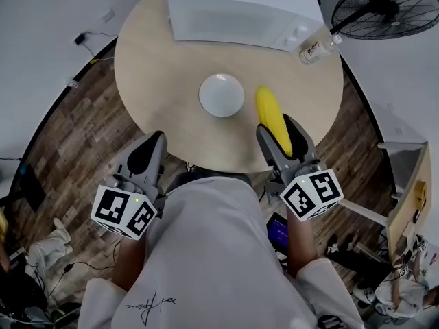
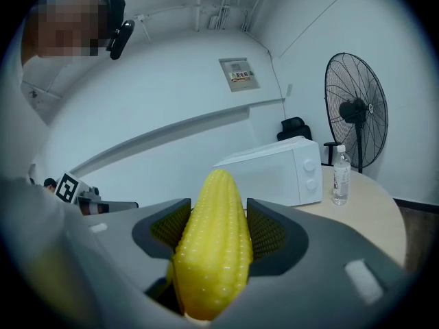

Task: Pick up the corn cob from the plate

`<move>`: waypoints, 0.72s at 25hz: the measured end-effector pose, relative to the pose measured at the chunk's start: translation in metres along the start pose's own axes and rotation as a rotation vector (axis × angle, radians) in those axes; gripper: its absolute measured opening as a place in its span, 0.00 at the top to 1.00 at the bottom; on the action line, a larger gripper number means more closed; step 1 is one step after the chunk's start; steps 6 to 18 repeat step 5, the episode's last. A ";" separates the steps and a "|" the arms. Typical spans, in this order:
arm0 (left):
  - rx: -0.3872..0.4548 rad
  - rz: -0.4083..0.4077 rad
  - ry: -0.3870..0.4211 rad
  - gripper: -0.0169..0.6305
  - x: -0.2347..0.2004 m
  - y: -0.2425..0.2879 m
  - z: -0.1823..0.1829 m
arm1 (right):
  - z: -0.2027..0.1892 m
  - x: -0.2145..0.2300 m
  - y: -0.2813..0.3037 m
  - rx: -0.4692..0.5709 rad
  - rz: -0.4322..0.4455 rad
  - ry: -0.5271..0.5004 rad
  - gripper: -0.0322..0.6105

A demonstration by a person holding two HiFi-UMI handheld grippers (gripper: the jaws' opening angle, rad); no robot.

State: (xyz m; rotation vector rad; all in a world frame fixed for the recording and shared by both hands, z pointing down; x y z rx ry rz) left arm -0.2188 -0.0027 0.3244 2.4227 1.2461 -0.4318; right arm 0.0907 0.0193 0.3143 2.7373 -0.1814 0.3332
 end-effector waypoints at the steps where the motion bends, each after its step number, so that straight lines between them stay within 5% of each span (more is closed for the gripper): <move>1: -0.001 -0.001 0.000 0.98 0.000 0.000 -0.001 | 0.000 0.000 0.000 0.000 0.001 0.001 0.53; 18: -0.002 -0.004 0.000 0.98 0.001 -0.002 -0.002 | 0.000 -0.002 0.000 -0.001 0.004 -0.003 0.53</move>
Point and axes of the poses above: the fingertips, and each gripper's own axes: y forward along the fingers, x to its right, z out of its top, the point moved 9 cm from there along -y, backward along the fingers, and after that the axes turned 14 degrees about -z, right-handed, at the moved point
